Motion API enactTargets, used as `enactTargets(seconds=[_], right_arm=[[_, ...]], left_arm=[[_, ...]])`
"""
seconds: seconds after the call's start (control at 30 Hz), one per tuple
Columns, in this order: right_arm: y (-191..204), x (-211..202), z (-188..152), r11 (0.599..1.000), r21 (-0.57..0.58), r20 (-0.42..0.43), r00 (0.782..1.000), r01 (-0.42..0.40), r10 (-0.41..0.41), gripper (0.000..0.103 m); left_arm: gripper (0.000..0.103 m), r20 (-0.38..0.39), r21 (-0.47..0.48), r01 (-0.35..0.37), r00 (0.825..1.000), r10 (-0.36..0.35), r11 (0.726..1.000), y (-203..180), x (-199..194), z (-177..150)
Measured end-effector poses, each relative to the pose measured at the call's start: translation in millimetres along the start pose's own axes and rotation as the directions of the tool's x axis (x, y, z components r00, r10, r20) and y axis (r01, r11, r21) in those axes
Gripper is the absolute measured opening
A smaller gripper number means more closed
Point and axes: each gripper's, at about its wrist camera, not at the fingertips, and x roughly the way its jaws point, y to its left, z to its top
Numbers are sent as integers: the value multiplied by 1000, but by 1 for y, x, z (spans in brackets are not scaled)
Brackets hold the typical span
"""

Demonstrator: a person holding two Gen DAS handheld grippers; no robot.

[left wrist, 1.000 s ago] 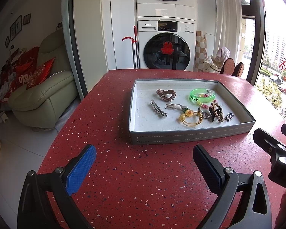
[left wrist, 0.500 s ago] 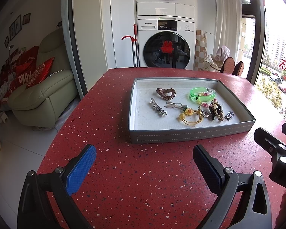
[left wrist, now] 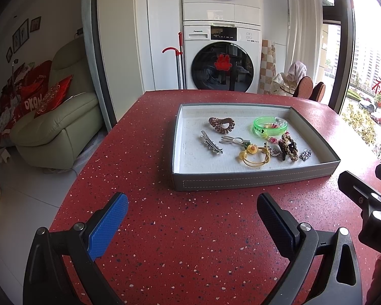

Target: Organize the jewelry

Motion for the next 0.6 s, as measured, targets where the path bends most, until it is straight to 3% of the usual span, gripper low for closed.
enactTargets(seconds=[0.6], right_arm=[[0,-1,0,1000,-2,0,1000,1,-1,103]], left_arm=[[103,-6,1,2,1000,-2,1000,0,-1,0]])
